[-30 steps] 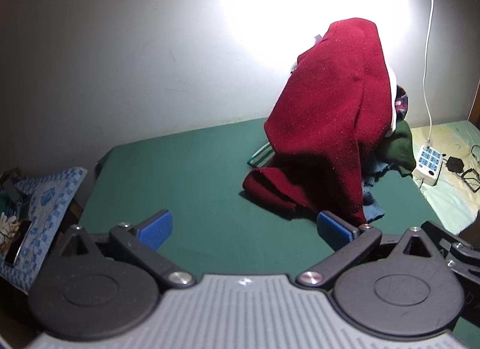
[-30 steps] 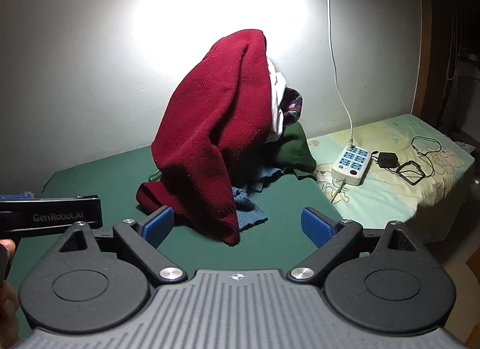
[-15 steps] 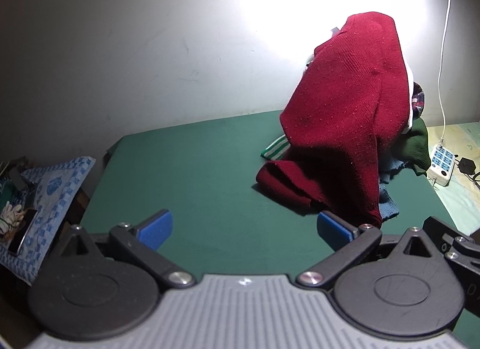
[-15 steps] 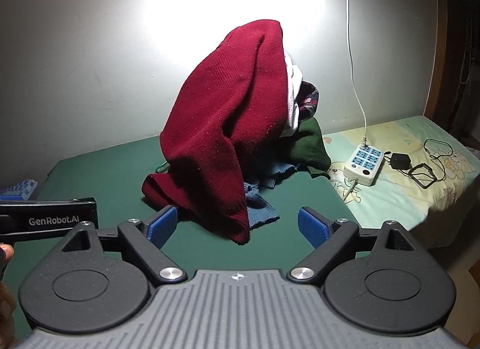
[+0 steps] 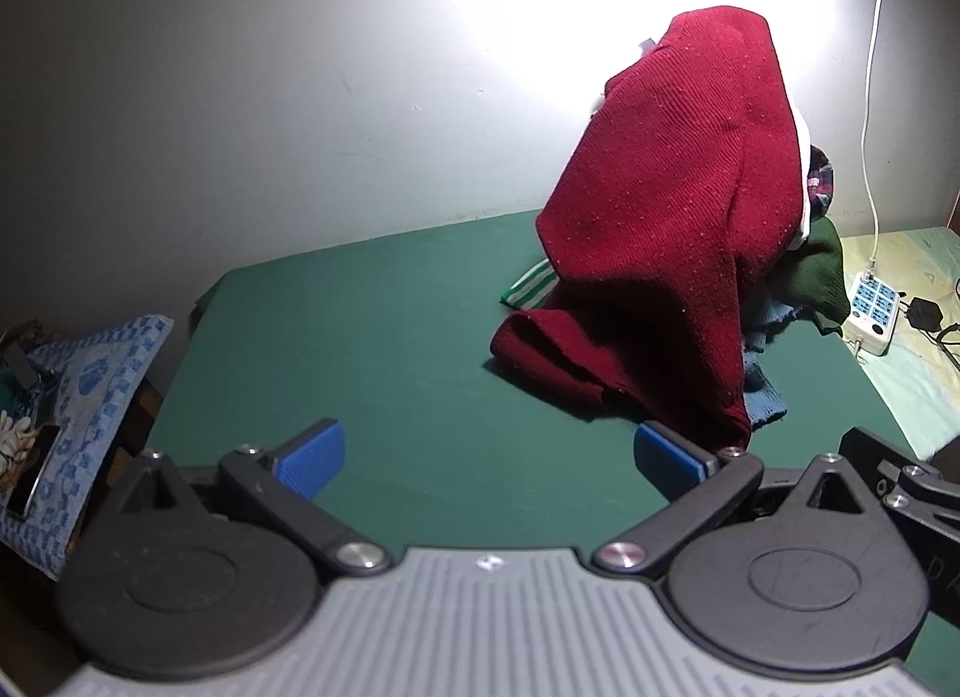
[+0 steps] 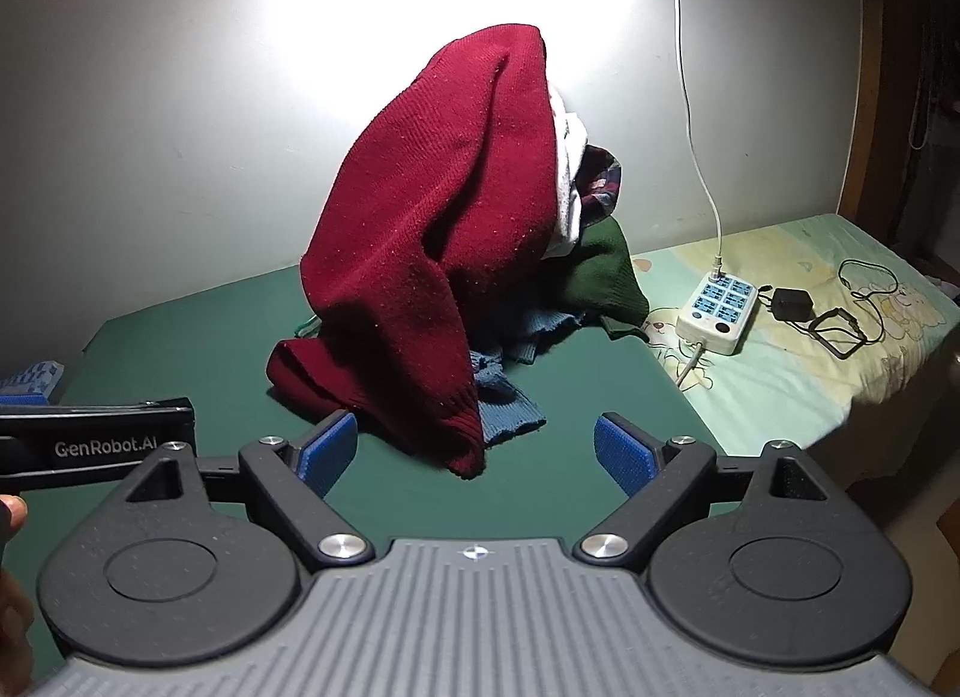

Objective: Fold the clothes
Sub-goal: 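Move both open grippers toward the red sweater heaped on the pile, then close the right gripper on the red sweater while the left gripper also grasps it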

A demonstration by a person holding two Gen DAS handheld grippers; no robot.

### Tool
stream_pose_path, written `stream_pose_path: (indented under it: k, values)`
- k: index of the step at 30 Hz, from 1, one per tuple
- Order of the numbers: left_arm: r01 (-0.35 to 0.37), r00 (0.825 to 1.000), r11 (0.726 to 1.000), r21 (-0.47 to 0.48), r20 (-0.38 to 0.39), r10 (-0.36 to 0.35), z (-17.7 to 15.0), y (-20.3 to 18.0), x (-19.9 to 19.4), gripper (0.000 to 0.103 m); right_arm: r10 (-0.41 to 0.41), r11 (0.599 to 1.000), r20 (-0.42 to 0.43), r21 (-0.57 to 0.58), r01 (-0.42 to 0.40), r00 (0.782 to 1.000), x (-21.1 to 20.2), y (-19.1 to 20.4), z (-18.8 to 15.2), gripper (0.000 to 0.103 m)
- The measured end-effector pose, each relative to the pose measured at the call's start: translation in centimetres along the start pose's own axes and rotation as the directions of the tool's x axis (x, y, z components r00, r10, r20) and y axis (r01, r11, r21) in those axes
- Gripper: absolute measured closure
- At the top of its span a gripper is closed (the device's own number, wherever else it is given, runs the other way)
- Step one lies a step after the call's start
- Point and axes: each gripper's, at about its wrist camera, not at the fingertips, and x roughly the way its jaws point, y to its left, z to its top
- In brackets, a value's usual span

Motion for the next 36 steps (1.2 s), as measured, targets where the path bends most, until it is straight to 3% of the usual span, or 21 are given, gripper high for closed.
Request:
stream_pose_path:
  k: [8, 12, 14, 20, 23, 30, 34, 36]
  values:
    - [0.013, 1.0, 1.0, 0.009, -0.007, -0.013, 0.2, -0.4, 0.7, 0.0, -0.006, 1.0, -0.002, 0.002, 0.006, 1.0, 0.6, -0.4, -0.2, 0.016]
    - [0.028, 0.999, 0.998, 0.048, 0.014, -0.029, 2.6, -0.4, 1.9, 0.0, 0.004, 1.0, 0.007, -0.024, -0.004, 1.0, 1.6, -0.7, 0.7, 0.02]
    - [0.035, 0.999, 0.997, 0.068, 0.024, -0.037, 3.8, -0.4, 2.6, 0.001, 0.018, 0.999, 0.031, -0.048, -0.017, 0.999, 2.2, -1.0, 2.3, 0.025]
    - [0.04, 0.991, 0.98, 0.194, 0.117, -0.064, 10.1, -1.7, 5.8, 0.001, 0.072, 0.997, 0.117, -0.013, -0.071, 0.991, 5.9, -3.7, 10.2, 0.025]
    - [0.072, 0.987, 0.969, 0.238, 0.12, -0.103, 12.2, -2.9, 8.3, 0.001, 0.066, 0.998, 0.156, -0.02, -0.064, 0.986, 8.8, -4.8, 13.6, 0.024]
    - [0.134, 0.987, 0.988, 0.071, 0.076, -0.14, 14.4, -3.4, 15.1, 0.001, 0.064, 0.998, 0.195, -0.042, -0.057, 0.979, 15.5, -7.1, 18.9, 0.024]
    - [0.155, 0.986, 0.988, 0.023, 0.064, -0.157, 15.2, -3.7, 17.9, 0.002, 0.096, 0.995, 0.218, -0.013, -0.095, 0.971, 18.2, -8.0, 21.4, 0.024]
    - [0.157, 0.986, 0.988, 0.009, 0.058, -0.157, 15.8, -4.0, 19.0, 0.008, 0.116, 0.993, 0.225, -0.001, -0.119, 0.967, 19.4, -8.2, 22.7, 0.024]
